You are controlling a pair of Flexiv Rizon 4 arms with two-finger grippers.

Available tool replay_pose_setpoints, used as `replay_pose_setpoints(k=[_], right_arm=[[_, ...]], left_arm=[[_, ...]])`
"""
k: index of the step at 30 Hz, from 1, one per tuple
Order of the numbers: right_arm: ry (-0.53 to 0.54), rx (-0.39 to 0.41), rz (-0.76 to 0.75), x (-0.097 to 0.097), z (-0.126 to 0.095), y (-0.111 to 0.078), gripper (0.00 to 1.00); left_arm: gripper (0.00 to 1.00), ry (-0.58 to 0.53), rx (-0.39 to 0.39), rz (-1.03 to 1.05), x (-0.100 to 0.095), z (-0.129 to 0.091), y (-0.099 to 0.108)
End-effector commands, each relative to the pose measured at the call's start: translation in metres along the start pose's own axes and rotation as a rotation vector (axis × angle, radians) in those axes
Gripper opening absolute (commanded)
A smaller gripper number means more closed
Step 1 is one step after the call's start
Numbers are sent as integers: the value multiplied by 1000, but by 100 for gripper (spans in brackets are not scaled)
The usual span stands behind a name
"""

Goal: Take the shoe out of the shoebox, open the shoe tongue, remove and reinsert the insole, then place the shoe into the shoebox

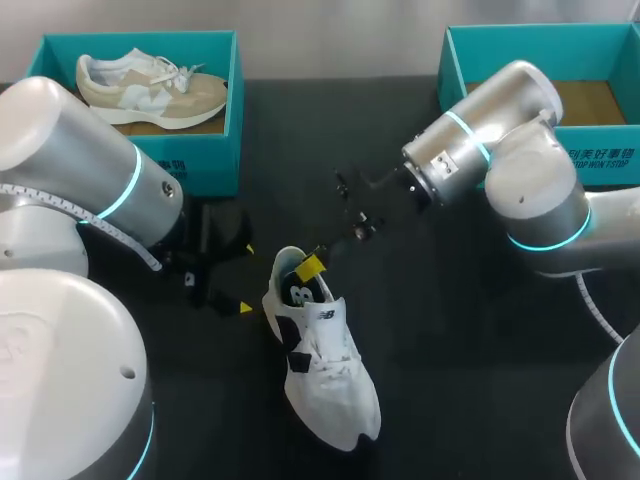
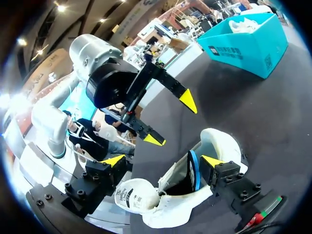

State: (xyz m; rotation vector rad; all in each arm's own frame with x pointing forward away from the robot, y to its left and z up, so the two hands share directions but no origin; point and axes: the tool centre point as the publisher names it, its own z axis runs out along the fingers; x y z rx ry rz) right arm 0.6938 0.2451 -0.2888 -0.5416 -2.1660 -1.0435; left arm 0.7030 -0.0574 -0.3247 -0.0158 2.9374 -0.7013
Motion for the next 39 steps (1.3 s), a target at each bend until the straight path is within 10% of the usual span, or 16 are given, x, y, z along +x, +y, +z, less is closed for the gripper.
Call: replay_pose_setpoints(k=[1, 16, 39], right_arm=[[-47, 81, 11, 8, -25, 7, 100], [-242, 319, 215, 16, -84, 26, 100], [-750, 96, 462, 57, -65, 57, 100]], left_arm=[[100, 15, 4, -3, -1, -17, 7], [100, 184, -36, 54, -17, -64, 55], [100, 235, -23, 221, -74, -141, 118]])
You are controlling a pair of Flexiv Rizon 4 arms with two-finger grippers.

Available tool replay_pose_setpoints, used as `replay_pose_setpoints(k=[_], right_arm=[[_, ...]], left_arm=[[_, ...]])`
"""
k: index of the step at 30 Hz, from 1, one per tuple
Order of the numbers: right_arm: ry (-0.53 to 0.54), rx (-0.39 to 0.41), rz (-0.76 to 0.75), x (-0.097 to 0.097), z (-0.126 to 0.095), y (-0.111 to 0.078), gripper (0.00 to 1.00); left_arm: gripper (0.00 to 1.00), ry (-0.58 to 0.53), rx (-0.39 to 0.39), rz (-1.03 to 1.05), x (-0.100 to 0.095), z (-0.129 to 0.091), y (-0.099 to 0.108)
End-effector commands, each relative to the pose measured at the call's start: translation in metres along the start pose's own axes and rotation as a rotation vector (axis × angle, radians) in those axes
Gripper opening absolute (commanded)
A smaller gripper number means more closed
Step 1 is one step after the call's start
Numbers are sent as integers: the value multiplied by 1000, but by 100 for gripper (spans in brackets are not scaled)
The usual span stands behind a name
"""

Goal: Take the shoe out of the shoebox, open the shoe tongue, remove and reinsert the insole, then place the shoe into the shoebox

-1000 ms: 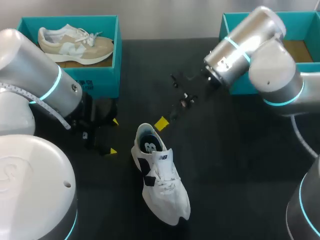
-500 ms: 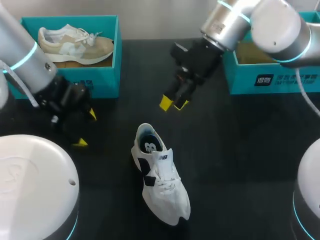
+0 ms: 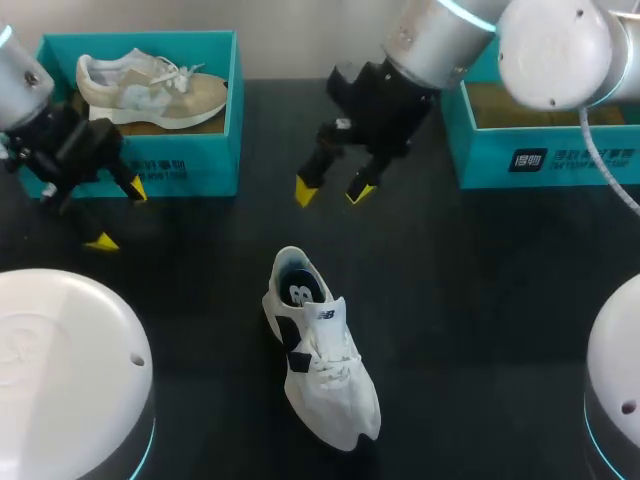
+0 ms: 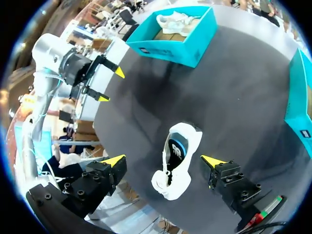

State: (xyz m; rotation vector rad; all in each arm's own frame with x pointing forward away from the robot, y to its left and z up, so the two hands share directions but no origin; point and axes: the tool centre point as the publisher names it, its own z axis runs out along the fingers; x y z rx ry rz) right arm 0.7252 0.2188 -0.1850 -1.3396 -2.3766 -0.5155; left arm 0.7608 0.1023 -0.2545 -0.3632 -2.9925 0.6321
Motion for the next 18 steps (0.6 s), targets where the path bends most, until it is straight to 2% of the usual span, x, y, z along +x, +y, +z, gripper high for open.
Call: replay_pose_setpoints(k=[1, 3, 4, 6, 7, 8, 14, 18], right_arm=[[-167, -75, 23, 16, 13, -3, 100], [-186, -84, 42, 20, 16, -2, 100], [-203, -92, 56, 21, 18, -2, 86], [-223, -110, 75, 26, 21, -1, 8], [-230, -122, 93, 29, 22, -1, 0], [-271, -118, 116, 32, 25, -1, 0], [-360, -126, 177, 50, 40, 1, 0], [-450, -125, 182, 54, 48, -1, 0]], left_arm=[[100, 2, 10, 37, 2, -18, 9], [100, 26, -3, 61, 1, -21, 11], [100, 26, -3, 61, 1, -21, 11], [100, 26, -3, 61, 1, -21, 11], [100, 26, -3, 61, 1, -21, 11], [100, 26, -3, 61, 1, -21, 11], [100, 26, -3, 61, 1, -21, 11], [100, 26, -3, 61, 1, -21, 11]])
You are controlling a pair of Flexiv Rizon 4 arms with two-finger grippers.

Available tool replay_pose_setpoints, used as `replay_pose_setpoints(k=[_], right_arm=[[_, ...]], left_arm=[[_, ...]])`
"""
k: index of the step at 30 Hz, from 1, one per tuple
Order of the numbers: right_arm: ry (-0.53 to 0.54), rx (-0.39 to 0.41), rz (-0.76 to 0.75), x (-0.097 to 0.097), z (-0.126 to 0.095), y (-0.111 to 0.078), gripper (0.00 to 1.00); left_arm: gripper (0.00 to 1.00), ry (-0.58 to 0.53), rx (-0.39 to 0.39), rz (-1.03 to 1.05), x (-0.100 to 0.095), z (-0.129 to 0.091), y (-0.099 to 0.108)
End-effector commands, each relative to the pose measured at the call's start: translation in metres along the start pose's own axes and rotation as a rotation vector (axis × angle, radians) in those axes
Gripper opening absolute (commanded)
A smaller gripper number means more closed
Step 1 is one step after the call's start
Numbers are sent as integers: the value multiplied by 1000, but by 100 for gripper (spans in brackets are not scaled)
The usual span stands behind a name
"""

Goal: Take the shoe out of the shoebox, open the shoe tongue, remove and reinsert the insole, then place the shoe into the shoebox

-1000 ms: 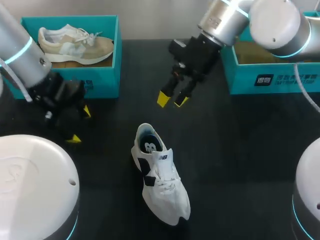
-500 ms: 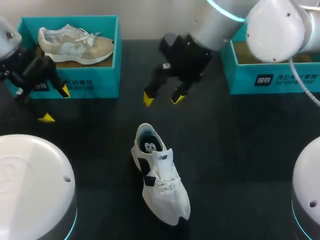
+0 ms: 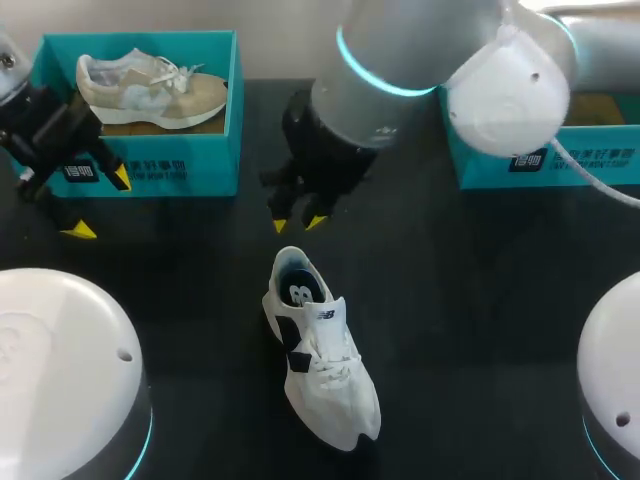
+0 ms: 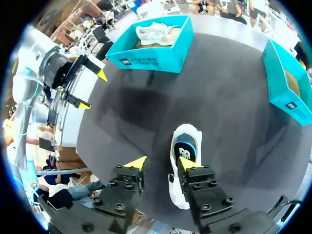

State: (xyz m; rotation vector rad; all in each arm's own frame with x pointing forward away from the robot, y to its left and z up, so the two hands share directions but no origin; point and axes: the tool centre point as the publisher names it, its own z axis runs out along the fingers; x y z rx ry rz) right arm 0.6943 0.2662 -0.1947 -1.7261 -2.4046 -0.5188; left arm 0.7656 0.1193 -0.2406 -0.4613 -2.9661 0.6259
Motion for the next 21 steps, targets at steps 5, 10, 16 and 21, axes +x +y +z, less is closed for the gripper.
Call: replay_pose_setpoints(k=[5, 10, 16, 21], right_arm=[[-357, -40, -48, 15, 16, -3, 0], [-334, -65, -42, 14, 17, -3, 0], [-334, -65, -42, 14, 17, -3, 0], [-426, -59, -43, 17, 20, -2, 0]], left_arm=[[100, -1, -2, 0, 1, -1, 0], [100, -1, -2, 0, 1, -1, 0], [100, -1, -2, 0, 1, -1, 0], [100, -1, -2, 0, 1, -1, 0]])
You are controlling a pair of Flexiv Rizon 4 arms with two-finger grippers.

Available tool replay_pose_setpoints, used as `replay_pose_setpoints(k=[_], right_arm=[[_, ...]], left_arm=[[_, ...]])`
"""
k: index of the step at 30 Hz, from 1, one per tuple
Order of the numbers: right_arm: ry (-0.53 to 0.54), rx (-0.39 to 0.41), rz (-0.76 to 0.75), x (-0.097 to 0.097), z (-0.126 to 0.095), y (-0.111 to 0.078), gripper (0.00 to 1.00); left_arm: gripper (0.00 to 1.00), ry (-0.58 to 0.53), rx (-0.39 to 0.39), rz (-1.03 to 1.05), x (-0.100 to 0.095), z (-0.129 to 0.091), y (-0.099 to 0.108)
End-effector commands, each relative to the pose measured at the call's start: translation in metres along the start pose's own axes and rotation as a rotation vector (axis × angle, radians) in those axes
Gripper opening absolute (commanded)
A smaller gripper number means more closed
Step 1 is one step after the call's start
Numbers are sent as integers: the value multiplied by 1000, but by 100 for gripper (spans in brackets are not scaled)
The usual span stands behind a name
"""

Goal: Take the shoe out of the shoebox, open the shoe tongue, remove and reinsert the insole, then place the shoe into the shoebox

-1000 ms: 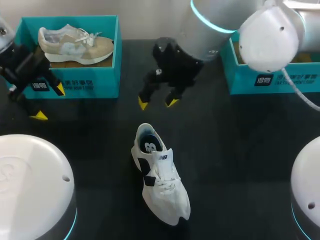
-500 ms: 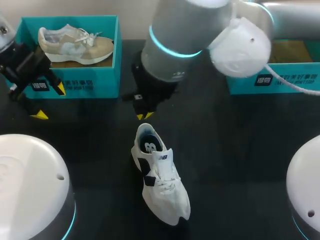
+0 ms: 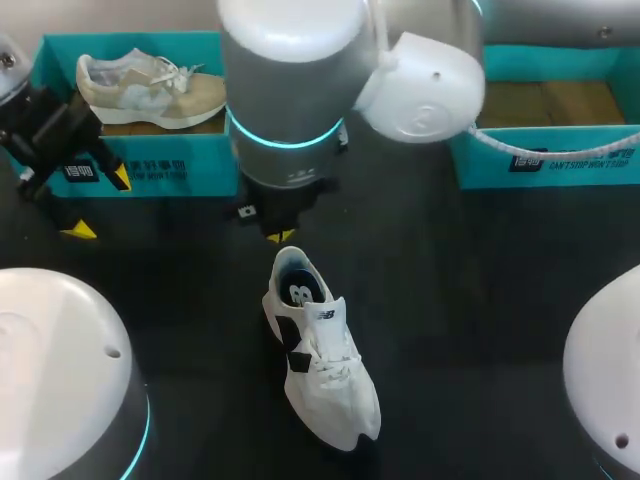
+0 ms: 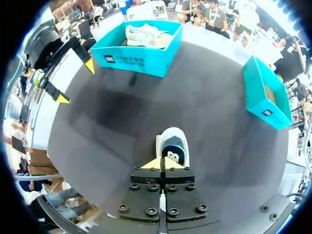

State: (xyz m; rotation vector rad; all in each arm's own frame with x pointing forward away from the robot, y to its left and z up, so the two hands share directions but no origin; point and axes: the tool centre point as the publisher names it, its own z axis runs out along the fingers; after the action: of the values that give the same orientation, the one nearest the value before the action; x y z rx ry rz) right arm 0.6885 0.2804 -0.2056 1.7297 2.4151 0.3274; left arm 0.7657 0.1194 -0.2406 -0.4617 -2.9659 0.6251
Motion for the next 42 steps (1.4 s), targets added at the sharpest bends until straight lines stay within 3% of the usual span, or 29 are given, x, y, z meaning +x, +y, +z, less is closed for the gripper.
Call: replay_pose_setpoints(k=[1, 9, 22, 26, 30, 37, 42], right_arm=[[-160, -9, -9, 9, 5, 0, 0], [-329, -56, -64, 23, 36, -19, 0], [-315, -73, -79, 23, 41, -22, 0], [-286, -65, -66, 11, 73, -32, 0], [-254, -91, -64, 4, 91, -40, 0], [-292, -125, -53, -5, 104, -48, 0], [-340, -104, -41, -13, 108, -52, 0]], left_arm=[[100, -1, -2, 0, 1, -1, 0], [100, -1, -2, 0, 1, -1, 0], [100, -1, -2, 0, 1, -1, 0], [100, -1, -2, 0, 1, -1, 0], [100, -1, -2, 0, 1, -1, 0], [100, -1, -2, 0, 1, -1, 0], [100, -1, -2, 0, 1, -1, 0]])
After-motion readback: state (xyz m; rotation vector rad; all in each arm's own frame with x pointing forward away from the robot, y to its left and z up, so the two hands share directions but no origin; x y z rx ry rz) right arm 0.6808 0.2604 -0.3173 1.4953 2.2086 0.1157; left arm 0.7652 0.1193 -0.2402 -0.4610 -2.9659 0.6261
